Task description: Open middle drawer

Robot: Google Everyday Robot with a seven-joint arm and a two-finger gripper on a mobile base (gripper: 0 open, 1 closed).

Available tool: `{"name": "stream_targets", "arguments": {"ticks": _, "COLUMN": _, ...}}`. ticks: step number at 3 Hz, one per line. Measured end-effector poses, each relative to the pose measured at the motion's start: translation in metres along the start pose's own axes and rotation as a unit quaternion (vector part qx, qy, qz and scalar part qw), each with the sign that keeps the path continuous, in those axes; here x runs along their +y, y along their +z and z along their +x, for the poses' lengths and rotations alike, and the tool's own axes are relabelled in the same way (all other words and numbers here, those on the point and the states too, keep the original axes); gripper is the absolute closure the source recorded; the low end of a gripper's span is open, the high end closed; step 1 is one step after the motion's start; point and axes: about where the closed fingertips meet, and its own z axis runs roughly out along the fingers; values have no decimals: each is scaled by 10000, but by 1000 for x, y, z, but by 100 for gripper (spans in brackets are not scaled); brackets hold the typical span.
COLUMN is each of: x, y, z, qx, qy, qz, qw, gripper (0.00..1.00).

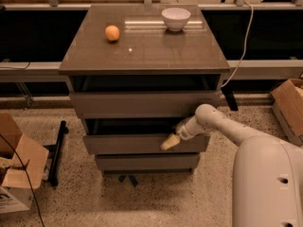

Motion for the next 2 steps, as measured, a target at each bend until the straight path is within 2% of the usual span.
{"name": "stream_targets", "arguments": {"ticks": 1, "x": 2, "y": -25, "z": 10, "qx": 333, "qy": -52, "qz": 279, "qw": 9990, "gripper": 0}}
{"name": "stream_targets", "arguments": {"ticks": 2, "x": 19, "y": -64, "z": 22, "qx": 671, "qy": 56, "qz": 656, "qw": 9956, "gripper": 0}}
